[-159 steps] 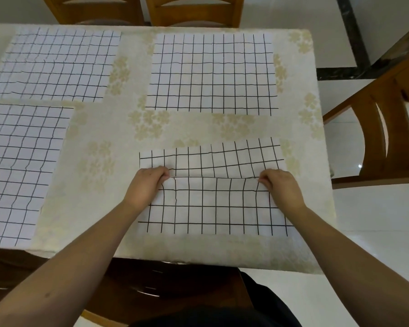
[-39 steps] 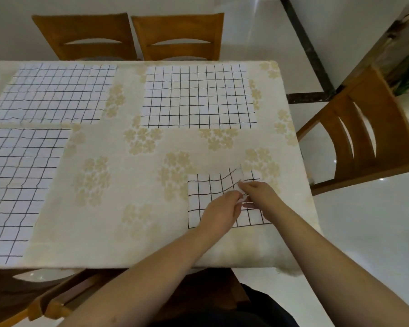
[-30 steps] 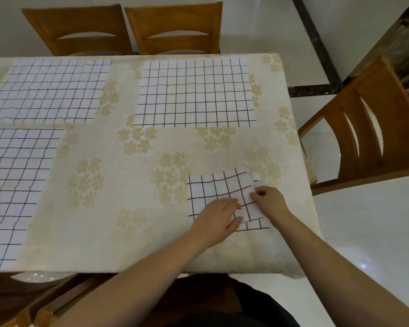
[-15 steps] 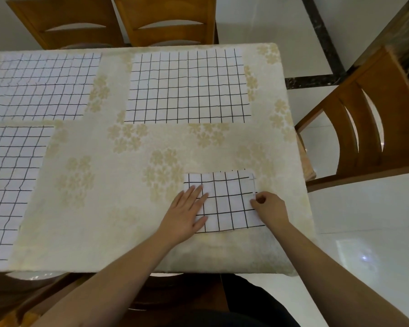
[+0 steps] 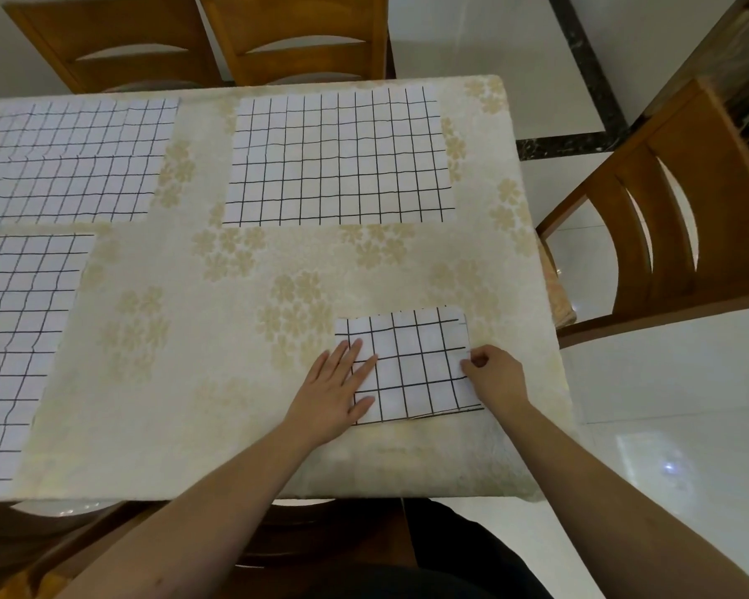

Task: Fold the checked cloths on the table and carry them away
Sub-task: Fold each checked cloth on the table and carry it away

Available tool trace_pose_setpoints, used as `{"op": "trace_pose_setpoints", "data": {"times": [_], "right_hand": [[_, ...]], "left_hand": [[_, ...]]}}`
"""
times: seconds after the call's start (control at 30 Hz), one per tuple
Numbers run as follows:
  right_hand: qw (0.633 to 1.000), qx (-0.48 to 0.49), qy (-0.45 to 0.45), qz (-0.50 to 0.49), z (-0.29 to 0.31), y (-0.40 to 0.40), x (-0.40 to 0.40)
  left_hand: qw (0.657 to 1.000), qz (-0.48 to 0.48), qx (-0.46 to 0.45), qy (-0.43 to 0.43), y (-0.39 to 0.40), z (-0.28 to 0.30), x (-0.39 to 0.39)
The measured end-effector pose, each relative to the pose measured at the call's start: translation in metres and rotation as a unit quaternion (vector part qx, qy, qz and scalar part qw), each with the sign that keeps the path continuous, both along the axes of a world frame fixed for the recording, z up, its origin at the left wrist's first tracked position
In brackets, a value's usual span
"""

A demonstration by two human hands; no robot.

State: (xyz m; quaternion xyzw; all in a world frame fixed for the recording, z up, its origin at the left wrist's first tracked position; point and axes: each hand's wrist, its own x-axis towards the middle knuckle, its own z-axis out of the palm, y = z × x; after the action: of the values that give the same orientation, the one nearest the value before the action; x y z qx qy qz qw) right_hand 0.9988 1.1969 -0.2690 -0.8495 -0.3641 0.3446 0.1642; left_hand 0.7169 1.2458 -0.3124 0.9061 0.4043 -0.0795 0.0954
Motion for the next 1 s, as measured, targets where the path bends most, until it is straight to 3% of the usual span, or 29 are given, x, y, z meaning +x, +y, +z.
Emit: {"op": "trace_pose_setpoints", "data": {"times": [0.17, 0.33, 0.47, 0.57, 0.67, 0.83, 1.0], "right_hand": [[0.999, 0.027, -0.005, -0.018, -0.005, -0.004, -0.003], [0.994, 0.068, -0.087, -0.013, -0.005, -0.009, -0.014], [0.963, 0.181, -0.172, 0.1, -0.009, -0.004, -0.036], [0.935, 0.223, -0.179, 0.209, -0.016, 0.006, -0.057], [0.916, 0.197, -0.184, 0.296, -0.022, 0.016, -0.078], [0.903, 0.108, -0.207, 0.36, -0.037, 0.017, -0.086], [0.917, 0.043, -0.227, 0.325, -0.047, 0.01, -0.069]], "left_hand": [[1.0, -0.007, 0.002, 0.01, 0.001, -0.005, -0.001], [1.0, -0.023, 0.004, 0.016, 0.003, -0.006, -0.003], [0.999, -0.028, 0.002, 0.016, 0.004, -0.005, -0.003], [0.999, -0.028, 0.001, 0.015, 0.005, -0.005, -0.003], [1.0, -0.026, -0.003, 0.014, 0.005, -0.004, -0.002], [1.0, -0.023, 0.0, 0.009, 0.006, -0.003, -0.003], [1.0, -0.001, 0.0, 0.008, 0.007, 0.0, -0.003]]}}
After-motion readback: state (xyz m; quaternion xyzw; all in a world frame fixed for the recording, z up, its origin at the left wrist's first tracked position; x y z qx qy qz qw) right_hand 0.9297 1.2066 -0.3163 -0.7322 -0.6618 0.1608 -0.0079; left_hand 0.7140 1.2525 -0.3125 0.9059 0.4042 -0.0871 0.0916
